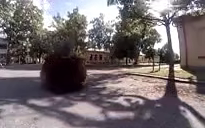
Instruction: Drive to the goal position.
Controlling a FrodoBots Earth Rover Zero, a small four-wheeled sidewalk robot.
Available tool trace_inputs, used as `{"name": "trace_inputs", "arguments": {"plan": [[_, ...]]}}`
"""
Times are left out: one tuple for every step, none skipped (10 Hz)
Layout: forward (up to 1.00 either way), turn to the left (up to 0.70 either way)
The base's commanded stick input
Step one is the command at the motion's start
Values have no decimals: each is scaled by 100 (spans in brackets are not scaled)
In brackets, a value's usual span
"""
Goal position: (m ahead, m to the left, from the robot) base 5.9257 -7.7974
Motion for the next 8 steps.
{"name": "trace_inputs", "arguments": {"plan": [[70,-35],[70,-35],[70,-35],[70,-35],[70,-35],[70,-31],[70,-17],[70,0]]}}
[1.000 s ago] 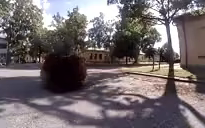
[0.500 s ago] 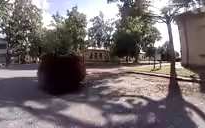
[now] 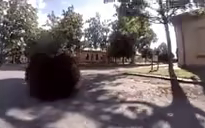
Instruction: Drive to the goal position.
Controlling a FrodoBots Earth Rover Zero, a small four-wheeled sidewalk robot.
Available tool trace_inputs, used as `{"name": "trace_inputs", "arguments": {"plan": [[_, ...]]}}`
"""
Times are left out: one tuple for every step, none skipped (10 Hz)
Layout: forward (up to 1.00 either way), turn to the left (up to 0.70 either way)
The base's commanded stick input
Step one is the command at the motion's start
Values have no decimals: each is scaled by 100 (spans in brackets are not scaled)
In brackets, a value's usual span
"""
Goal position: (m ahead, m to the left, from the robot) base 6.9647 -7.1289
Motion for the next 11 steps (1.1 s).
{"name": "trace_inputs", "arguments": {"plan": [[70,0],[70,0],[70,0],[70,0],[70,0],[70,0],[70,0],[70,0],[70,0],[70,0],[70,0]]}}
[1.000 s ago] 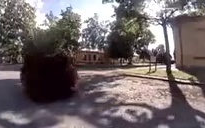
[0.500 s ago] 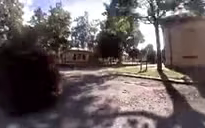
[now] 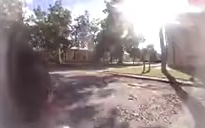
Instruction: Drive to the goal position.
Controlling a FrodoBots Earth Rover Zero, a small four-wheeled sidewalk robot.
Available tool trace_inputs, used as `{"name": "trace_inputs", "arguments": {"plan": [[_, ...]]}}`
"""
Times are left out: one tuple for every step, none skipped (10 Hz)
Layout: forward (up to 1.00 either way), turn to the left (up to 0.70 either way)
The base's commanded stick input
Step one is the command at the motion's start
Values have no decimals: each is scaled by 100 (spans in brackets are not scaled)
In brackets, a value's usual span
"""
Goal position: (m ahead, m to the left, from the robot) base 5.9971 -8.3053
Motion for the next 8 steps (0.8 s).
{"name": "trace_inputs", "arguments": {"plan": [[70,0],[70,0],[70,0],[70,0],[70,0],[70,0],[70,0],[70,0]]}}
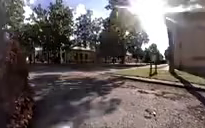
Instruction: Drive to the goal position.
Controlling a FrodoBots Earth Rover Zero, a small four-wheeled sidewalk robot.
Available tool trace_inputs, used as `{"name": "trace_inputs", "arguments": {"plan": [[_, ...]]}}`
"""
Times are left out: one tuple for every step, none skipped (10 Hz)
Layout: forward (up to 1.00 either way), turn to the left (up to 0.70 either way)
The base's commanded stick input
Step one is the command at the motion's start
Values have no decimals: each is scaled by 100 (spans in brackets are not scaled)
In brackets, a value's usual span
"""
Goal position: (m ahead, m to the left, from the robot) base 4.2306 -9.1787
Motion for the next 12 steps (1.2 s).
{"name": "trace_inputs", "arguments": {"plan": [[70,0],[70,0],[70,0],[70,35],[70,35],[70,35],[70,35],[70,35],[70,35],[70,35],[70,21],[70,0]]}}
